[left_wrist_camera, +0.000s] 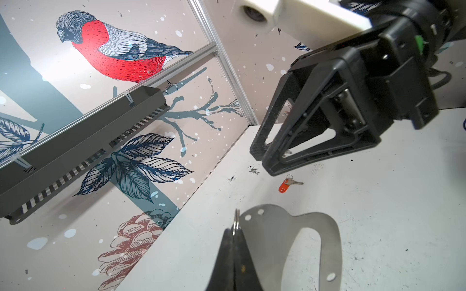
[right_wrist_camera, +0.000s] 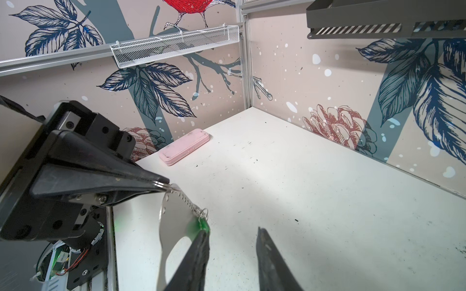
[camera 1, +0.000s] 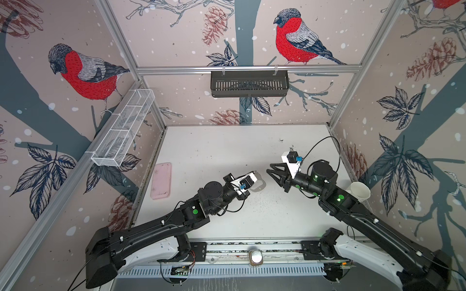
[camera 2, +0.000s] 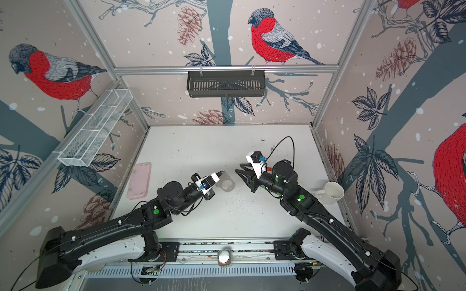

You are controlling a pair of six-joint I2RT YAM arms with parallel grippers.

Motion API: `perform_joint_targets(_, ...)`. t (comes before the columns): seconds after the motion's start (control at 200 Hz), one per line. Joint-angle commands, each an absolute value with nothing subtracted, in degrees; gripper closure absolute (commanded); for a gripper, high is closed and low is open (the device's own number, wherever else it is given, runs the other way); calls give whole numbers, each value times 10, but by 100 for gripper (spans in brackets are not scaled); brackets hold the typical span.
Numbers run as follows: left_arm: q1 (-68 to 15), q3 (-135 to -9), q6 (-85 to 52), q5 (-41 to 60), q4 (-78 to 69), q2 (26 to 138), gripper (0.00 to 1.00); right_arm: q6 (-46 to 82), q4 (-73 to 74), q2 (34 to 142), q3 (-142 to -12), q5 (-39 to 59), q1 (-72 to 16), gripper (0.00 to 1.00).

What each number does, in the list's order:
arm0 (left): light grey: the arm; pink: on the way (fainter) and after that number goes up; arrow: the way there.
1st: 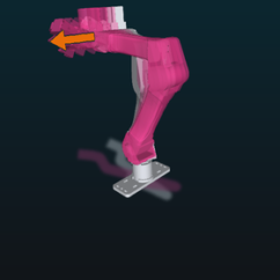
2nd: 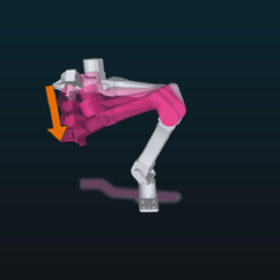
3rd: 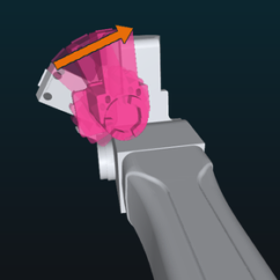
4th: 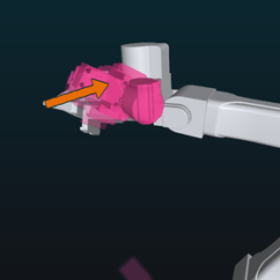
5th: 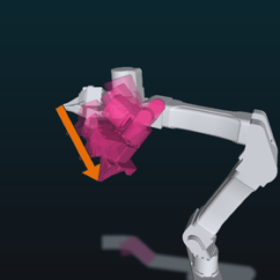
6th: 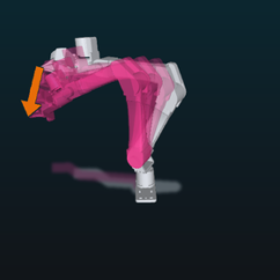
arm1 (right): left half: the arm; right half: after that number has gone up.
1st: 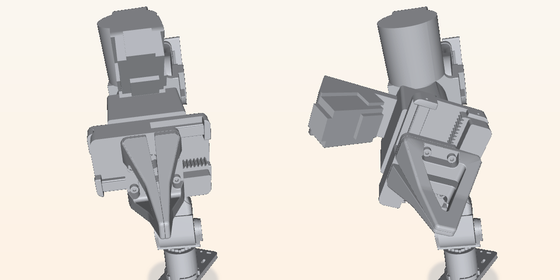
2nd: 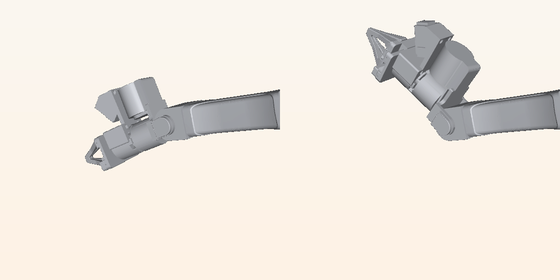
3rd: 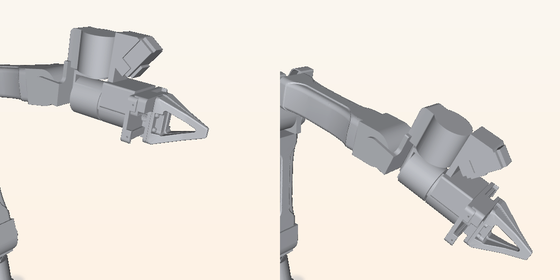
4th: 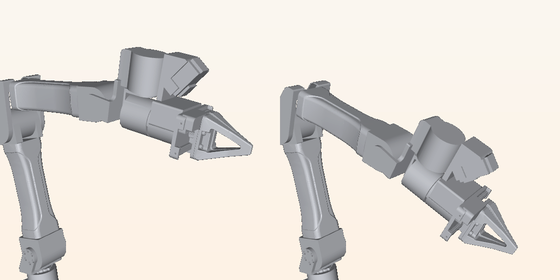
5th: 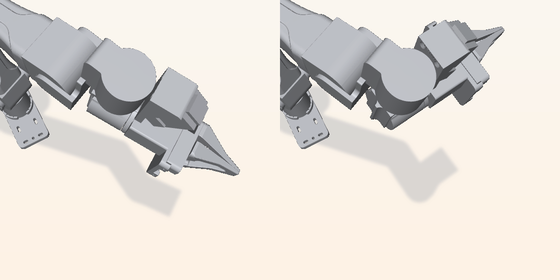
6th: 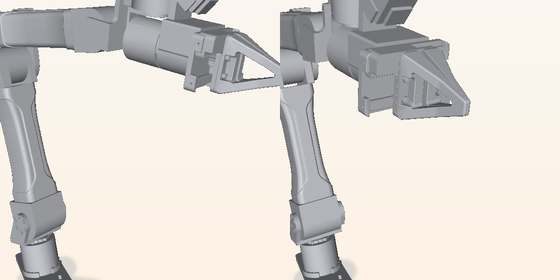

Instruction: Put the keys on the keyring

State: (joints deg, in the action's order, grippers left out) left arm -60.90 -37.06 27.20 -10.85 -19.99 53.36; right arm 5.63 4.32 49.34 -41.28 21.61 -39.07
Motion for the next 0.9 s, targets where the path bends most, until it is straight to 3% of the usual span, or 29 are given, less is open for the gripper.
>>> perform_joint_targets(0.0,-603,-409,245,-46,-167,536,100,24,38,500,-435,258,-391,69)
perform_joint_targets(0.155,-588,-461,221,17,-84,547,100,0,36,503,-445,316,-395,69)
perform_joint_targets(0.465,-578,-500,215,67,-34,569,100,-25,20,515,-464,324,-421,71)
perform_joint_targets(0.896,-565,-528,211,109,16,579,100,-42,4,517,-475,333,-429,94)
